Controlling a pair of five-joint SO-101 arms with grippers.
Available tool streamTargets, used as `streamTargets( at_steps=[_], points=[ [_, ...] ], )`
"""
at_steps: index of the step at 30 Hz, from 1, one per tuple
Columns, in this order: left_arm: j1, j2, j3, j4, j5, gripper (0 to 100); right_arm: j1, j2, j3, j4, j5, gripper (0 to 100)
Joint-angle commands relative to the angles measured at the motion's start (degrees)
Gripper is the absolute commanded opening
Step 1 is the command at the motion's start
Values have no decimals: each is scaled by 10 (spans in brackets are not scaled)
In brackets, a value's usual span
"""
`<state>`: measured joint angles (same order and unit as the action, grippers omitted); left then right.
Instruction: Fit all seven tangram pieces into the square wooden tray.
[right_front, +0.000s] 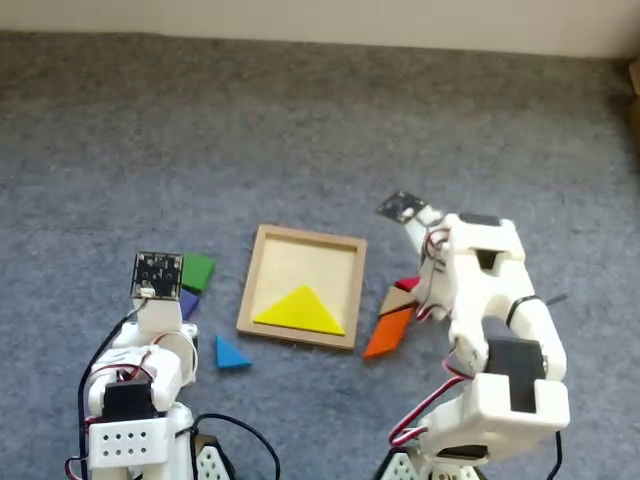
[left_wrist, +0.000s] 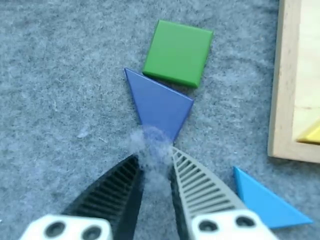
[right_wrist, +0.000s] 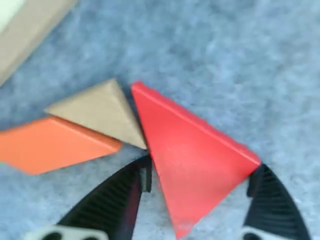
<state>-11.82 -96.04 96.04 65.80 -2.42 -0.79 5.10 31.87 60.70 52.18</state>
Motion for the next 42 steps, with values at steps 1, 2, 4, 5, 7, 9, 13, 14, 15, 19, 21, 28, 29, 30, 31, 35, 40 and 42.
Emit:
streamTargets(
  at_steps=[1,2,4,5,7,9,13,14,15,19,21,28,29,30,31,35,40,42],
  points=[
    [6,-5,15,-8,-2,77,0,15,-22,-13,9,206],
    [6,-5,15,-8,-2,77,0,21,-22,-13,9,187],
    [6,-5,15,-8,-2,77,2,26,-22,-13,9,160],
    [6,-5,15,-8,-2,77,2,27,-22,-13,9,149],
    [6,-5,15,-8,-2,77,2,26,-22,-13,9,131],
    [6,-5,15,-8,-2,77,3,25,-23,-13,9,111],
    [6,-5,15,-8,-2,77,4,25,-24,-13,9,60],
    [6,-5,15,-8,-2,77,4,24,-25,-13,9,48],
    [6,-5,15,-8,-2,77,4,23,-31,-10,9,38],
    [6,-5,15,-8,-2,77,4,-3,-50,-9,5,7],
    [6,-5,15,-8,-2,77,4,-26,-51,-9,4,6],
    [6,-5,15,-8,-2,77,0,-98,-54,-8,-103,72],
    [6,-5,15,-8,-2,77,0,-106,-54,-8,-120,115],
    [6,-5,15,-8,-2,77,-5,-113,-54,-8,-136,162],
    [6,-5,15,-8,-2,77,-11,-118,-54,-8,-149,212],
    [6,-5,15,-8,-2,77,-44,-124,-54,-8,-181,365],
    [6,-5,15,-8,-2,77,-108,-123,-54,-10,-179,377],
    [6,-5,15,-8,-2,77,-130,-123,-55,-12,-179,377]
  ],
)
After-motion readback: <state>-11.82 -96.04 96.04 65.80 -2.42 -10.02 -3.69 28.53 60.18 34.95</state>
